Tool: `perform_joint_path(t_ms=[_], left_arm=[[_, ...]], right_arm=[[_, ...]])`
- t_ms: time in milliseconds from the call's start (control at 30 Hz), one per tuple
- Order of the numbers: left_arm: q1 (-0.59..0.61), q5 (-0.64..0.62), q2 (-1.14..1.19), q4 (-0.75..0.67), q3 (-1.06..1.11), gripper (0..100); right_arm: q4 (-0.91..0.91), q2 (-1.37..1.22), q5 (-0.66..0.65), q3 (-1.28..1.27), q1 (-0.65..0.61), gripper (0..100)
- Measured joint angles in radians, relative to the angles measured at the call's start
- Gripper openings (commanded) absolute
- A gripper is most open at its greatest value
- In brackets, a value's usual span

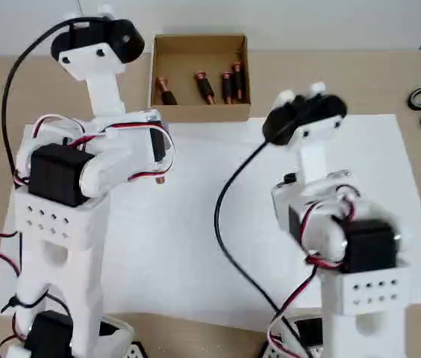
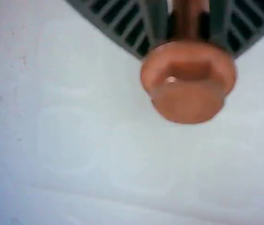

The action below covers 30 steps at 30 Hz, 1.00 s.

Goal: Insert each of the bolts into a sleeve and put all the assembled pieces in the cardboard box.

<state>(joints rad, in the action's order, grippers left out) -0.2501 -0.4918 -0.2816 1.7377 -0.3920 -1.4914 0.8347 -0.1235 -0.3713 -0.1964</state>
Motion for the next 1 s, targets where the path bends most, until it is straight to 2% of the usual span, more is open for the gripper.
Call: perform_joint_path(t_ms=[300, 467, 733, 867, 1000], left_arm=[[0.0, 0.0, -0.078, -0.032, 0.003, 1], [0.0, 0.0, -0.083, -0.071, 0.054, 1], [-0.006, 0.0, -0.198, -0.092, 0.081, 1], [-0.006, 0.034, -0.325, -0.083, 0.127, 1], [-0.009, 0.046, -0.396, -0.094, 0.262, 1]], right_arm=[[0.379, 0.198, -0.003, -0.396, -0.003, 0.3], [0.505, 0.25, -0.003, -0.574, -0.011, 0.3], [0.545, 0.393, -0.003, -0.718, -0.178, 0.4], [0.545, 0.523, -0.003, -0.756, -0.203, 0.4], [0.545, 0.649, -0.003, -0.801, -0.203, 0.4]])
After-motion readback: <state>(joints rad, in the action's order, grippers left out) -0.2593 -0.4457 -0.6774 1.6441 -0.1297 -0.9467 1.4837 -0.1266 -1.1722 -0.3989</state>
